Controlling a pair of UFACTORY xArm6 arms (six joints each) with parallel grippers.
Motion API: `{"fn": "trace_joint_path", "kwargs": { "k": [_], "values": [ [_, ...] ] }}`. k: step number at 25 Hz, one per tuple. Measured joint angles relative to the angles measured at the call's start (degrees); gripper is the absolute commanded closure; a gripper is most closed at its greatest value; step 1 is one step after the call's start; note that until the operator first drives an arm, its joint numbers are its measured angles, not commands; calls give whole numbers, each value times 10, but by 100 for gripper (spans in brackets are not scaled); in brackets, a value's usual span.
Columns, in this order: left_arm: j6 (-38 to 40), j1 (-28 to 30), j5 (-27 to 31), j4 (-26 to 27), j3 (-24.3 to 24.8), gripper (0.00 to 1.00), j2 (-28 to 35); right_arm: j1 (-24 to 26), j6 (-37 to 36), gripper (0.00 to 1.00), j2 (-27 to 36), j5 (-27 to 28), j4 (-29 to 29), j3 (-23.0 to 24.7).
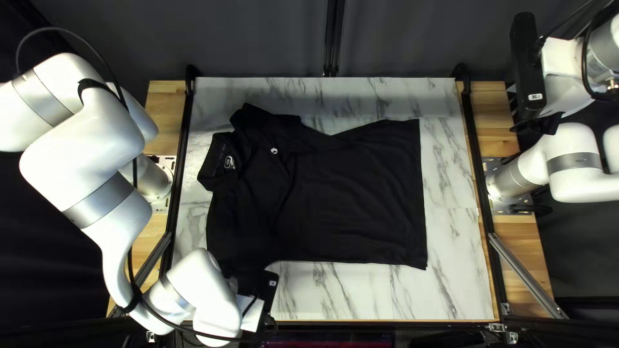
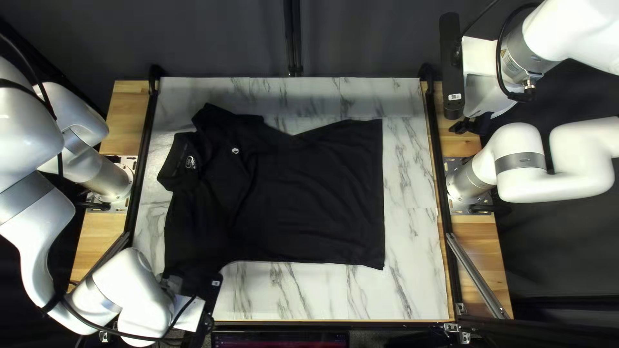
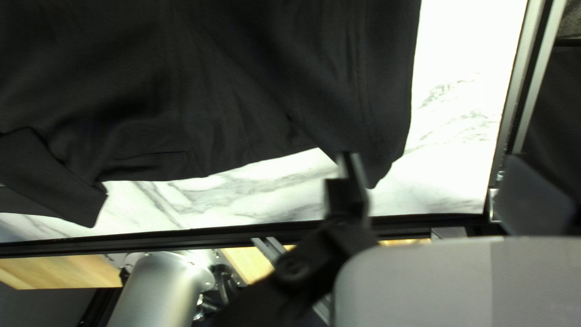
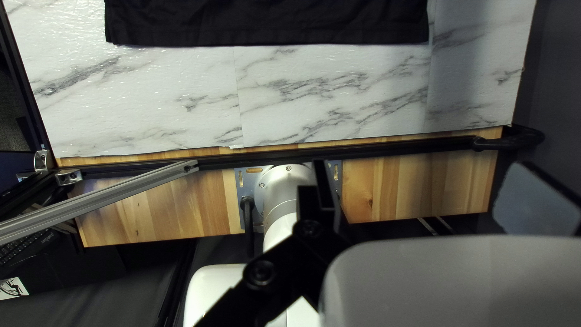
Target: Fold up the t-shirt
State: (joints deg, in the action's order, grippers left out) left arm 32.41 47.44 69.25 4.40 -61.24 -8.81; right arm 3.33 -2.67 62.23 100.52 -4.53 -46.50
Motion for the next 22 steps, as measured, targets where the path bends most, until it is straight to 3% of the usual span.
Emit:
{"fn": "trace_joint_path", "kwargs": {
  "k": [6, 15, 22],
  "values": [
    [-4, -19, -12, -16, -28, 0, -39, 0, 0, 0, 0, 0, 0, 0],
    [-40, -45, -110, -20, -7, 0, -75, 0, 0, 0, 0, 0, 0, 0],
    [80, -31, -146, -61, 3, 2, -93, 0, 0, 0, 0, 0, 0, 0]
  ]
}}
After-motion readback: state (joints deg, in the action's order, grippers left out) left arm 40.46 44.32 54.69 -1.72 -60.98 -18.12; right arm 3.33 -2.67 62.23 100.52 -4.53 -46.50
